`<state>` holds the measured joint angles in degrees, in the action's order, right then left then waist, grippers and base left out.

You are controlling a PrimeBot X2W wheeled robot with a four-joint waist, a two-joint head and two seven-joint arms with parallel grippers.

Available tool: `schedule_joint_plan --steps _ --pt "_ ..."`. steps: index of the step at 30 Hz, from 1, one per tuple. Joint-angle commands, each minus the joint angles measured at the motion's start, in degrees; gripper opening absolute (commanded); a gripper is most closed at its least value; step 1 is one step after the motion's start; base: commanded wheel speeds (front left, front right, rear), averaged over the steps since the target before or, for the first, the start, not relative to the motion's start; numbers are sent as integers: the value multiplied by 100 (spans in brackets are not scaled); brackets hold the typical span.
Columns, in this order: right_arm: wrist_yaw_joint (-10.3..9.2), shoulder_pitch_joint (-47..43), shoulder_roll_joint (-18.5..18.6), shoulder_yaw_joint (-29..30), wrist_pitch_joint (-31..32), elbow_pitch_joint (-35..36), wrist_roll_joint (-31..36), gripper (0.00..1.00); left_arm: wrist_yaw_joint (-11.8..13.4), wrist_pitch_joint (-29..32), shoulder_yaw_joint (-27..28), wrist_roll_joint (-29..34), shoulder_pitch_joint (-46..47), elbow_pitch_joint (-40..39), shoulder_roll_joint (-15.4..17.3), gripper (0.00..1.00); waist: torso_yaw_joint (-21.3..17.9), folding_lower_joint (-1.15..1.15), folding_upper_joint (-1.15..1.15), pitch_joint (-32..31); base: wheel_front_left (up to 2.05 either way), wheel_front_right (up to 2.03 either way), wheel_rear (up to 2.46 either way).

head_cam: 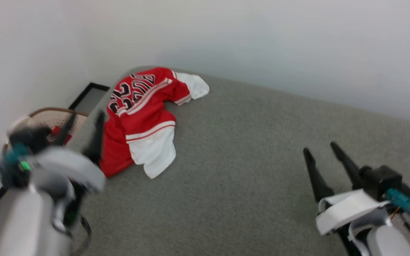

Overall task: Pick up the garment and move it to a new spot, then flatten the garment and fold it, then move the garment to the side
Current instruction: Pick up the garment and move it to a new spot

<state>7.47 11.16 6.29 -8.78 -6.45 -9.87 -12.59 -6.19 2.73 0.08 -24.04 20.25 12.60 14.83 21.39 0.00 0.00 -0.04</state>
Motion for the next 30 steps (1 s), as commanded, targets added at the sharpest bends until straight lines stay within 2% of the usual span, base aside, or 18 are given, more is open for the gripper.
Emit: schedule_joint_plan --steps 1,9,16,20,25,30 --pt "4 137 74 4 31 75 12 100 -45 143 -3 -131 287 43 107 100 -505 0 0 686 0 0 0" --pt "4 475 341 157 214 620 59 100 -134 1489 -242 -988 1802 699 810 100 -1036 0 0 1793 0 0 0" --pt "4 669 437 193 319 1029 75 100 -131 2724 -504 -1448 2820 1731 1272 100 -1440 0 0 2557 0 0 0" --pt "4 782 483 167 341 1172 48 100 -131 3334 -657 -1494 3241 2375 1456 100 -1619 0 0 2861 0 0 0" --pt "4 884 513 110 374 1295 34 100 24 3837 -815 -1390 3623 3069 1600 100 -1807 0 0 3117 0 0 0" --pt "4 938 479 123 374 1384 61 100 189 4011 -815 -1411 3808 3651 1596 100 -1939 0 0 3277 0 0 0"
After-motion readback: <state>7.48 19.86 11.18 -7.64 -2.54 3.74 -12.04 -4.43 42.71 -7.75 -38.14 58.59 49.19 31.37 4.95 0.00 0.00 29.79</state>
